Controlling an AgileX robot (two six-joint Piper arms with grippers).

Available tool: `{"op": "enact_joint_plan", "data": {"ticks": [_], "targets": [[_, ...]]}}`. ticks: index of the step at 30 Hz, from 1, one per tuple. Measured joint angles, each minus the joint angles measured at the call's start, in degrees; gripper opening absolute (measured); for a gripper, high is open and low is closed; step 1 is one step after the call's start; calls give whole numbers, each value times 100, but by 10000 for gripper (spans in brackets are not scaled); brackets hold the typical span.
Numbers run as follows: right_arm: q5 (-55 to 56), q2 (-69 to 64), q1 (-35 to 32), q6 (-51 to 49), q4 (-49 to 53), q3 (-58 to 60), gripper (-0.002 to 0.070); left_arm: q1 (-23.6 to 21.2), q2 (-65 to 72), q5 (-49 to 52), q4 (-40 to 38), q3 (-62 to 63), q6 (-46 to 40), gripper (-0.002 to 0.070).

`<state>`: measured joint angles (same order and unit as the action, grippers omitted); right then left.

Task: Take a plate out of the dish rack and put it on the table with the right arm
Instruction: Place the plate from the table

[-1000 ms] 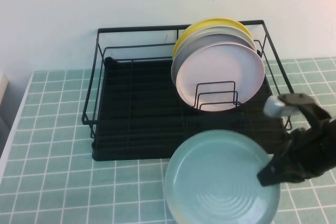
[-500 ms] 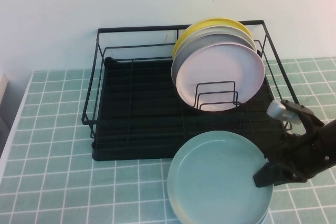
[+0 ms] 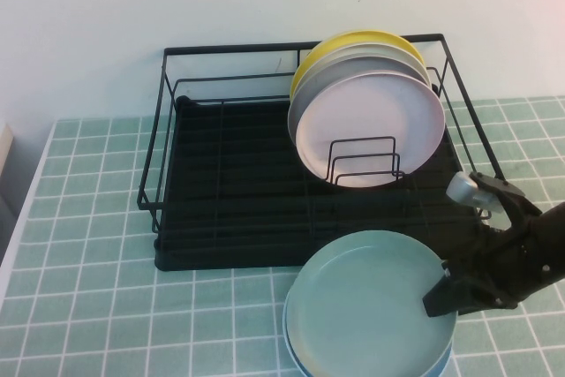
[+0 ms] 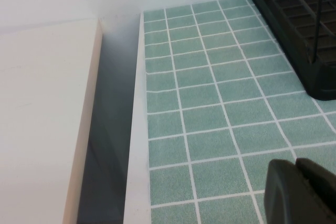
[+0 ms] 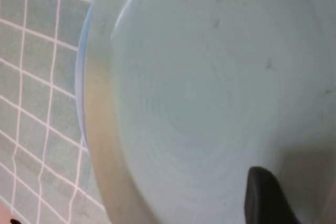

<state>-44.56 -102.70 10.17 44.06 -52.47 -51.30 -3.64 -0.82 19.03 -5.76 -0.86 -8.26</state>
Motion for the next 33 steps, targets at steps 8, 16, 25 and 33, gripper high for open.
{"op": "enact_joint_plan", "data": {"ticks": [8,16,25,33], "targets": [[-455,51,0,0,42,-302,257,0,0,0,0,0,0,-3],[-1046,418,0,-465,914,-859,260,0,0,0,0,0,0,-3],[-1271,469,0,-749,1533,-979,261,0,0,0,0,0,0,-3],[-2000,1287,0,-1414,3580,-1932,132,0,0,0,0,0,0,-3]]}}
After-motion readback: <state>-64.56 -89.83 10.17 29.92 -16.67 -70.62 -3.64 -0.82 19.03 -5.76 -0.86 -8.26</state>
